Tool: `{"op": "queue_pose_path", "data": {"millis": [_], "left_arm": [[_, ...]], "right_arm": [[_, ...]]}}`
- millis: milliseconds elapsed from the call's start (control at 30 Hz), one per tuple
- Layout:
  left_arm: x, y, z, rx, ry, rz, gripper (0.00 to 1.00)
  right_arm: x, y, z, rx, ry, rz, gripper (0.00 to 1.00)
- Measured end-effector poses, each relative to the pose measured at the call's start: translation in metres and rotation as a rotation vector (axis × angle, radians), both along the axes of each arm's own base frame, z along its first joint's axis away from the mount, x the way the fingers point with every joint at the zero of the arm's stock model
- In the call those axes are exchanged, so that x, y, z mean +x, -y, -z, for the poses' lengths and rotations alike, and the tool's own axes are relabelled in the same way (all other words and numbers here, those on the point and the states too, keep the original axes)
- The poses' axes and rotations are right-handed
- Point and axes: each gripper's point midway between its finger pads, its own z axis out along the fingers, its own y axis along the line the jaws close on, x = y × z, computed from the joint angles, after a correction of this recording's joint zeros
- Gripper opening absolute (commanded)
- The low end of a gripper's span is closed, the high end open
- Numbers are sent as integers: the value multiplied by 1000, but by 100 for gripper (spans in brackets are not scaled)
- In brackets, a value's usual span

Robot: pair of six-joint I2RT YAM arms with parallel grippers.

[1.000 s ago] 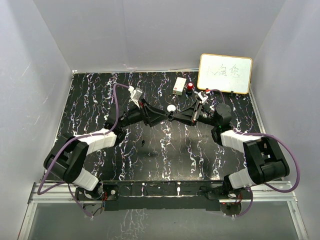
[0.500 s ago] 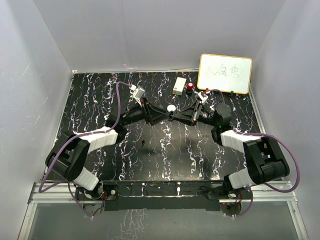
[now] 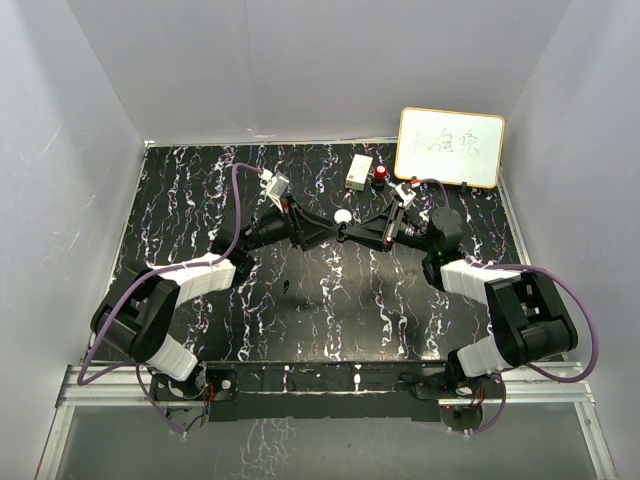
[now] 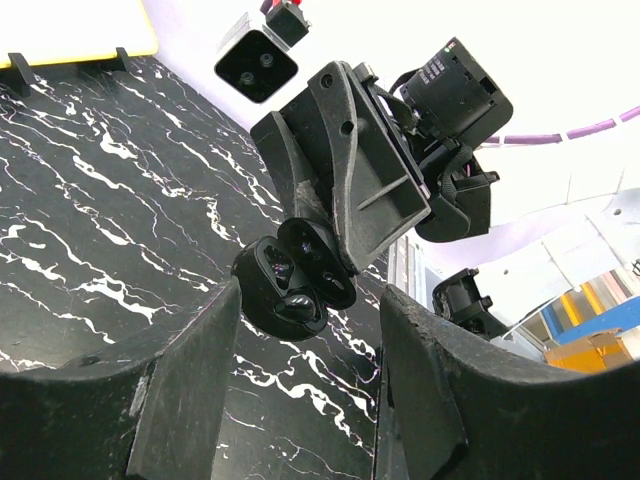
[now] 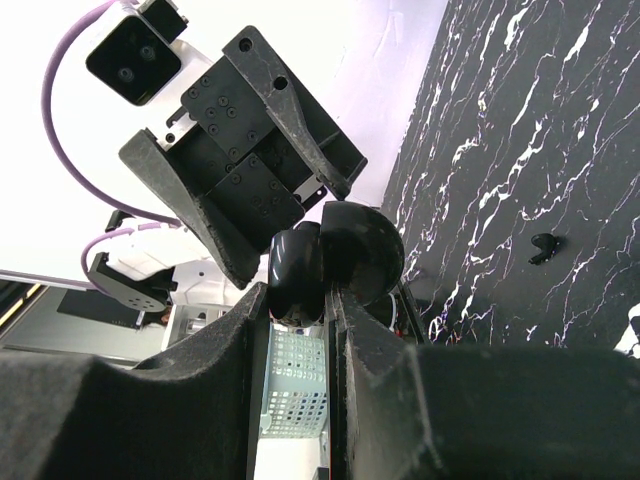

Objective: Insert the wireless bluetooth earbuds into the charging case
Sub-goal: Place the earbud in the charging case.

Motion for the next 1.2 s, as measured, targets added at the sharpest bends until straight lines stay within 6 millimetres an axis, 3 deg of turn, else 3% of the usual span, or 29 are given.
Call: {"op": "queue_pose_path", "data": {"millis": [867,1200], "left_arm": [[-17,5,-10,-7,6,31,56],[-19,4,0,11,-19,28,56]], "right_arm": [[4,-1,6,1,-16,4,0],[4,-1,3,8,-7,4,0]]}}
